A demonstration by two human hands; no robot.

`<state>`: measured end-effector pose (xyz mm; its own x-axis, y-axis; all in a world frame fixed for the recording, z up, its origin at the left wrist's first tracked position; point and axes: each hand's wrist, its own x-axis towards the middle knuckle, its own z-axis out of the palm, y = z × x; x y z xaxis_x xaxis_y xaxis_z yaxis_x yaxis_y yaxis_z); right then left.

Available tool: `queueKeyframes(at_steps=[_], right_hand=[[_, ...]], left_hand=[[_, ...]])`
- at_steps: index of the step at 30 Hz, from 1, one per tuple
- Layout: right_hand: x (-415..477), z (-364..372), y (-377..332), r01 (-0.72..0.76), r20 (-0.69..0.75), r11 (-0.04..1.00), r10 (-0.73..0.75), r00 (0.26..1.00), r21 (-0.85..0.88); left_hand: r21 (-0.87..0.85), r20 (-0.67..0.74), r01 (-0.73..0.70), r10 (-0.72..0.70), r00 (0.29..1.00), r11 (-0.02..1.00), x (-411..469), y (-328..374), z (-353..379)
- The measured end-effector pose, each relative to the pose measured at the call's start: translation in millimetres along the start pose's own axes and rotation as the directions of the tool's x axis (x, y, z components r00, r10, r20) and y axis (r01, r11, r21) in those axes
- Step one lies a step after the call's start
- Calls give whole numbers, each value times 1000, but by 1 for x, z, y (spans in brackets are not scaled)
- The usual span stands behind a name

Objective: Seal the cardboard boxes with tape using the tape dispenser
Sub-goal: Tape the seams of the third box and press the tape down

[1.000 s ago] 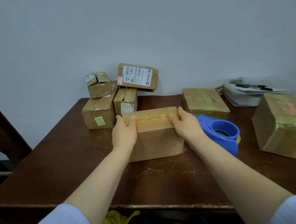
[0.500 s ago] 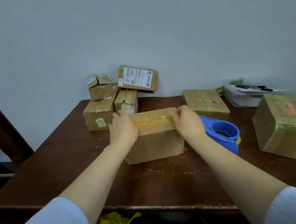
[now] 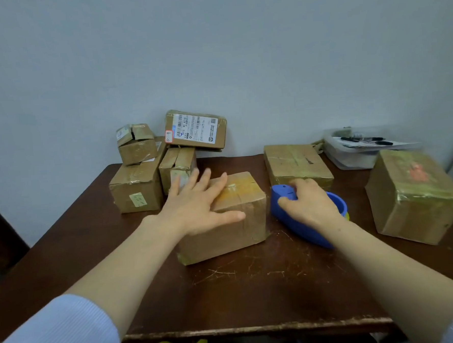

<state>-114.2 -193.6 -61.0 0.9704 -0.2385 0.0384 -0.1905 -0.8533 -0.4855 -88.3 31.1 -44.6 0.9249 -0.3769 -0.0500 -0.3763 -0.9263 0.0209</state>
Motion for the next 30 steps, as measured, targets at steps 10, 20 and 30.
queueKeyframes(at_steps=[10,20,30], right_hand=[[-4,6,41,-15,89,886,64,994,-464],[-8,-35,45,-19,27,850,5,1000,527],[-24,-55,37,213,20,725,-297,955,655]], left_hand=[[75,-32,124,-122,992,989,-9,3,-3],[-695,-224,12,-232,947,719,-10,28,-31],[-945,-165,-105,-174,971,310,-3,67,-72]])
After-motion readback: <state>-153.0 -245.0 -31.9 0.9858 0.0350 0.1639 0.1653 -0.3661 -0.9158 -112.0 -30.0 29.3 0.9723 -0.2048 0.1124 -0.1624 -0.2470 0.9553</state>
